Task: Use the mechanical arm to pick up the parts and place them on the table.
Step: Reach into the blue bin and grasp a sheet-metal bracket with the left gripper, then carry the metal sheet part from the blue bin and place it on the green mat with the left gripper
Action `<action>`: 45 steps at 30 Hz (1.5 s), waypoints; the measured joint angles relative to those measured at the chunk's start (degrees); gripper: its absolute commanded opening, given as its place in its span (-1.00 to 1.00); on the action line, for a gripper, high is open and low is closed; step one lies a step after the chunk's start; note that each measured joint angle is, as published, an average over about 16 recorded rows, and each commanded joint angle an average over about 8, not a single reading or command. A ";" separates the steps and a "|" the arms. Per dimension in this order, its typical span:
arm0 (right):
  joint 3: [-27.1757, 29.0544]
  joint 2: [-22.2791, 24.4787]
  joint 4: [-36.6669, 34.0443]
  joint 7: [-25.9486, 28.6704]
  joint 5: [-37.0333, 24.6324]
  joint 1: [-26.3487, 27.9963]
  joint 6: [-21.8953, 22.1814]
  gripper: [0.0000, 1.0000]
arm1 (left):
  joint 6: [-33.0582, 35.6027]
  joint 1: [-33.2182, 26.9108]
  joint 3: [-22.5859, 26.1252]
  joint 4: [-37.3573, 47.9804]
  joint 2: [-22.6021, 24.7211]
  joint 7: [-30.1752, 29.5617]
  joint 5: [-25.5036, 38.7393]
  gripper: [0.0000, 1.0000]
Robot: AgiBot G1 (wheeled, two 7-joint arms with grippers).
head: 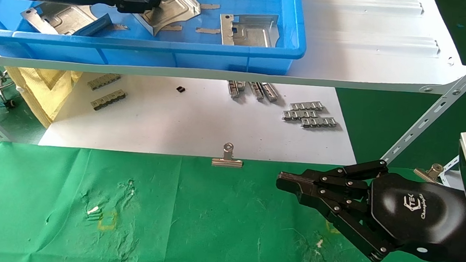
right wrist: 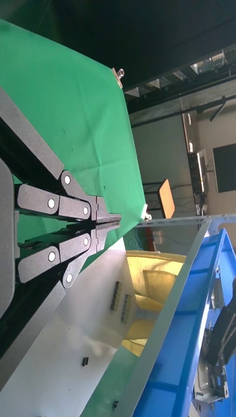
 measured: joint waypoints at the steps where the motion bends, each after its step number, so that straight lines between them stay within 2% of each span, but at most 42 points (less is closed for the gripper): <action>1: 0.00 0.00 0.00 0.00 0.00 0.00 0.00 -1.00 | -0.02 -0.03 0.02 0.11 0.01 0.05 0.03 -1.00; 11: 0.00 0.00 0.00 0.00 0.00 0.00 0.00 -1.00 | -1.74 -0.08 -1.04 0.29 -0.38 0.96 -1.47 -1.00; 12: 0.00 0.00 0.00 0.00 0.00 0.00 0.00 -0.99 | -1.91 -0.13 -1.25 0.21 -0.47 1.13 -1.77 -1.00; 13: 0.00 0.00 0.00 0.00 0.00 0.00 0.00 -0.89 | -2.01 -0.21 -1.49 0.10 -0.60 1.31 -2.12 -1.00; 20: 0.00 0.00 0.00 0.00 0.00 0.00 0.00 0.83 | 0.66 -1.07 -3.64 -1.45 -2.36 3.51 -5.28 -1.00; 21: 0.00 0.00 0.00 0.00 0.00 0.00 0.00 0.98 | 1.82 -1.20 -3.97 -1.79 -2.76 4.00 -5.80 -1.00; 29: 0.00 0.00 0.00 0.00 0.00 0.00 0.00 1.00 | 18.58 -1.01 -6.45 -5.26 -7.39 10.17 -10.30 -1.00; 36: 0.00 0.00 0.00 0.00 0.00 0.00 0.00 1.00 | 31.64 3.25 -7.21 -12.24 -12.87 15.73 -16.19 -1.00; 40: 0.00 0.00 0.00 0.00 0.00 0.00 0.00 1.00 | 34.67 7.82 -6.43 -19.80 -17.27 17.45 -21.61 -1.00; 45: 0.00 0.00 0.00 0.00 0.00 0.00 0.00 1.00 | 34.79 14.91 -3.83 -31.15 -23.66 19.16 -28.91 -1.00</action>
